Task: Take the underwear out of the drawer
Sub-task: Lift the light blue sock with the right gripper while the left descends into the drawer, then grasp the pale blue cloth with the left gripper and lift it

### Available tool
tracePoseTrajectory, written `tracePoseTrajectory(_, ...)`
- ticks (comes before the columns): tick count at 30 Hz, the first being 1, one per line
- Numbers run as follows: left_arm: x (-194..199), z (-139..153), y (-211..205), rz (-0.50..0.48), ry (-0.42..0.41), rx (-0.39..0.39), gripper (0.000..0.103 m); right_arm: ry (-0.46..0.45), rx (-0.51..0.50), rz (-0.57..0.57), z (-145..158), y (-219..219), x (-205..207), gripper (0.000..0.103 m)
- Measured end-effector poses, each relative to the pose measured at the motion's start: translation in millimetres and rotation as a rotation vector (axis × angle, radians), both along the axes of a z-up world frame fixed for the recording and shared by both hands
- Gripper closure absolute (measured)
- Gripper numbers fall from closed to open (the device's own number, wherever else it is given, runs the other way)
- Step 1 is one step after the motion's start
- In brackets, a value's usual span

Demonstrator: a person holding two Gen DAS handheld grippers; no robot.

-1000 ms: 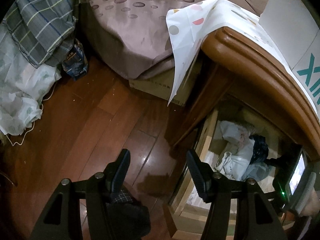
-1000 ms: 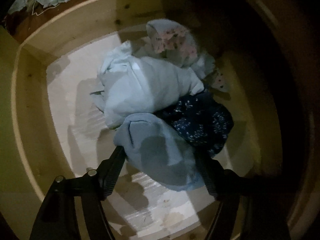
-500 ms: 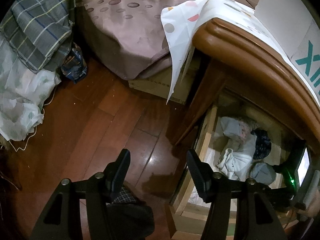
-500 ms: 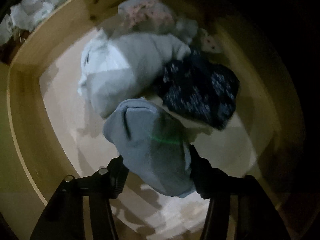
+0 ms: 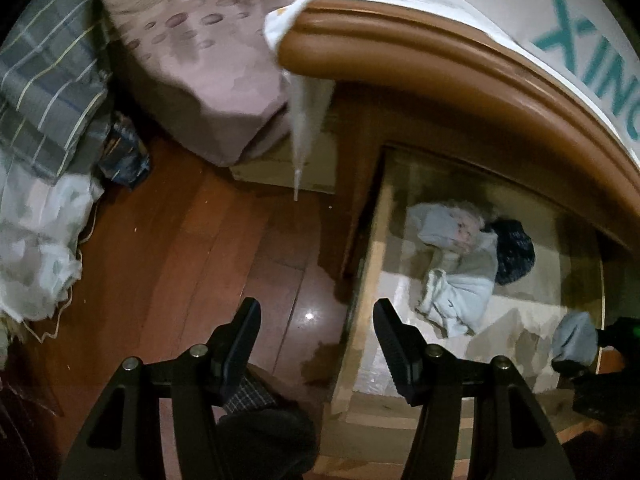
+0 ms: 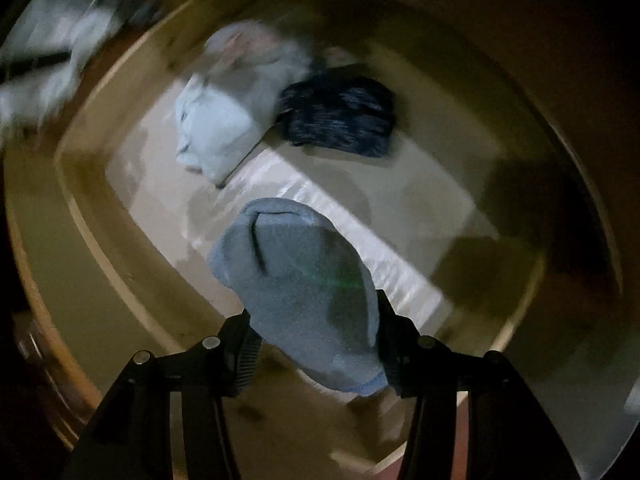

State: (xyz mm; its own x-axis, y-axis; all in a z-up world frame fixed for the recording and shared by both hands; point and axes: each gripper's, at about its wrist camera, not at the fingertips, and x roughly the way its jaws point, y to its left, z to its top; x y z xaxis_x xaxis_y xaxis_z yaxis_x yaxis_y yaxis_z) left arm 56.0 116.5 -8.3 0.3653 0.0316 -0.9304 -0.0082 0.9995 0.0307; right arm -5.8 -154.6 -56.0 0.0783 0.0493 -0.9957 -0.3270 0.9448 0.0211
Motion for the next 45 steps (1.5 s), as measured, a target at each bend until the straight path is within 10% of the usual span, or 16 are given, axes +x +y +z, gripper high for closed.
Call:
tracePoseTrajectory(9,-6,-3,-29,-0.138,-0.005,0.0,0.043,-0.147,0.135,-0.411,15,-39,-41,0.055)
tracePoseTrajectory(24,-14,-25,-87,-0.332,0.09,-0.042,0.043,-0.248,0.152,-0.589,19,-72,-46,0.055)
tracePoseTrajectory(45,27,-86,-80,0.21,0.305,-0.434,0.043,-0.255,0.244,-0.62,24,-83,-50,0.055)
